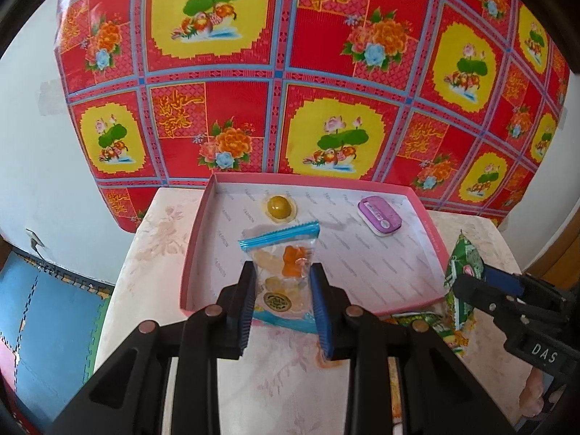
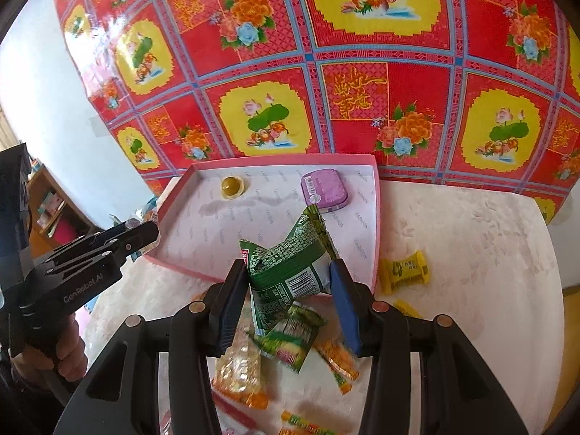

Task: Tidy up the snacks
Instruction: 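Carry the green bag into the pink box while the left tool carries the candy bag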

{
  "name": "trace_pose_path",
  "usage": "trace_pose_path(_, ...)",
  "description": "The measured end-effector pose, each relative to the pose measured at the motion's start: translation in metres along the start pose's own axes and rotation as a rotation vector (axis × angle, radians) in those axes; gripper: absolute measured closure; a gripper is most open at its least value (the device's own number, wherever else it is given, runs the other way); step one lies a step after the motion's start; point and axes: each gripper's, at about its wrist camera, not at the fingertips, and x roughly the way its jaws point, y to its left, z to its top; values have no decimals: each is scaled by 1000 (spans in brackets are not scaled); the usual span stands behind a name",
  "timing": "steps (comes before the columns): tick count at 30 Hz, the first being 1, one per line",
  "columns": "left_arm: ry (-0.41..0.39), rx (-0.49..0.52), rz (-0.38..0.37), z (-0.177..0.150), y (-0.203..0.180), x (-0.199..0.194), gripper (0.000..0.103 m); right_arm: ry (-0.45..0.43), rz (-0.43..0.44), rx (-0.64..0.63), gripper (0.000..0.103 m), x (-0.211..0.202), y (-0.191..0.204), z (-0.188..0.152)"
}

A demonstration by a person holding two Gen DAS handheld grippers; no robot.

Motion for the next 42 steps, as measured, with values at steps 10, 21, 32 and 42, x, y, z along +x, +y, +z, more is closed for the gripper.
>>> trace_pose_path(10,49,-16,25,9,10,44,73,25,-24,-6,56,31,-7,13)
trace_pose_path(21,75,-20,40,20,16,80,73,45,-60,-30,56,58,-15,22)
trace_pose_path(32,67,-26,47,26,18,97,73,74,-73,-29,56,79,-23,25)
trace_pose_path(42,68,-42,46,31,14,108,72,66,-62,-16,56,89,-29,31)
